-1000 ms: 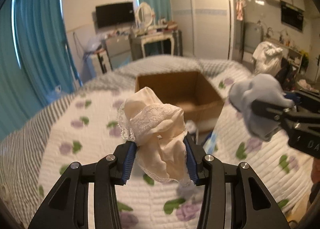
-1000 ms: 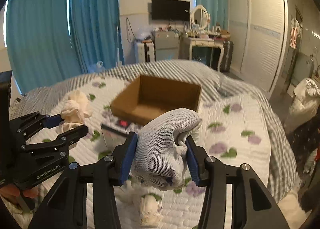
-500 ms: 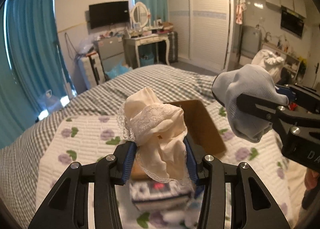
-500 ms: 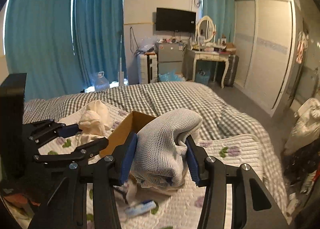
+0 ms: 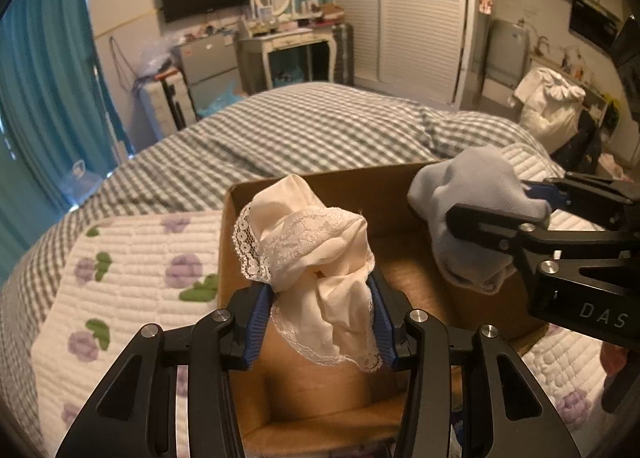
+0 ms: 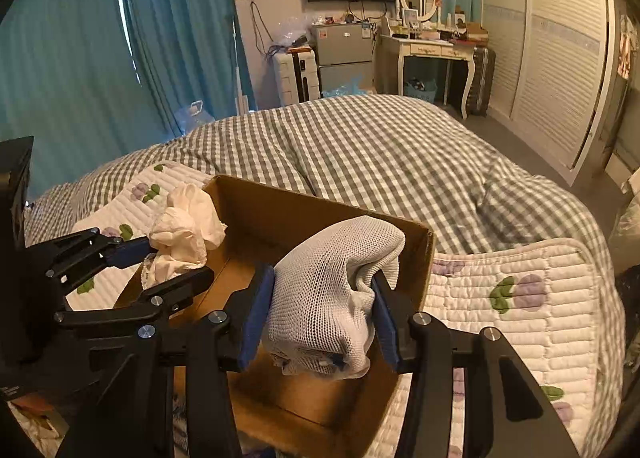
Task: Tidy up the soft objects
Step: 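Carry both items over the box and open both tools to drop them in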
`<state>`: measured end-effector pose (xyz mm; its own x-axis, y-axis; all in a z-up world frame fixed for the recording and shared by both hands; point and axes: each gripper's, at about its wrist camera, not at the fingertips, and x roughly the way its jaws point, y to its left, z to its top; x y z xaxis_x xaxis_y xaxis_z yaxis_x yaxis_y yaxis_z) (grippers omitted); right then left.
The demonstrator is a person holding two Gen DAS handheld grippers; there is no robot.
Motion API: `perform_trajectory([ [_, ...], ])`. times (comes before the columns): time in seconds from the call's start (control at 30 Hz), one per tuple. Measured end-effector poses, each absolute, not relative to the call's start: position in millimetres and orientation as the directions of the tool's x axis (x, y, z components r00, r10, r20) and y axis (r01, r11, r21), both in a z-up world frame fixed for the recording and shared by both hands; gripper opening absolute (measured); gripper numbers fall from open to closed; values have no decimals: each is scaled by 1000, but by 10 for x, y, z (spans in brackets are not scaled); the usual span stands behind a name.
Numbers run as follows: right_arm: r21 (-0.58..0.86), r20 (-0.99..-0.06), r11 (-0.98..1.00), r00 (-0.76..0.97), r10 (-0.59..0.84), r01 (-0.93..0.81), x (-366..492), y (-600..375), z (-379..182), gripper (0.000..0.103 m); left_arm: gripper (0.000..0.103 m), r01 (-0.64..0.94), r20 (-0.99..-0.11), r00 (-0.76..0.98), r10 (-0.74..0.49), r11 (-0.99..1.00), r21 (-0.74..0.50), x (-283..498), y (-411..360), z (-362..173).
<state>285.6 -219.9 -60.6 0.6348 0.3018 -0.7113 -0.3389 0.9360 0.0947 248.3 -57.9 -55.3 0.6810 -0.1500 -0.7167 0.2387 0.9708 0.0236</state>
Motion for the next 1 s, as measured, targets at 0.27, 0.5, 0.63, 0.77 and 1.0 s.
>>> perform_trajectory([
  [0.27,97,-690,940,659,301,-327,2810,-2188,-545,69,89,188,-667,736,-120,982,31,2490,-550,-499],
  [0.5,74,-640,958,724,257,-276,2572,-2324,-155,76,89,149,-653,750,-99,989,21,2320,-480,-179],
  [0.63,34,-599,964,767,232,-265,2254,-2362,237,76,89,142,-598,797,-81,988,54,2002,-478,239],
  [0.77,4,-552,964,804,223,-264,1839,-2380,681,77,89,118,-538,840,-61,990,72,1613,-400,658],
  [1.0,-21,-519,963,827,218,-267,1035,-2438,1284,93,89,119,-497,865,-68,990,71,878,-268,1134],
])
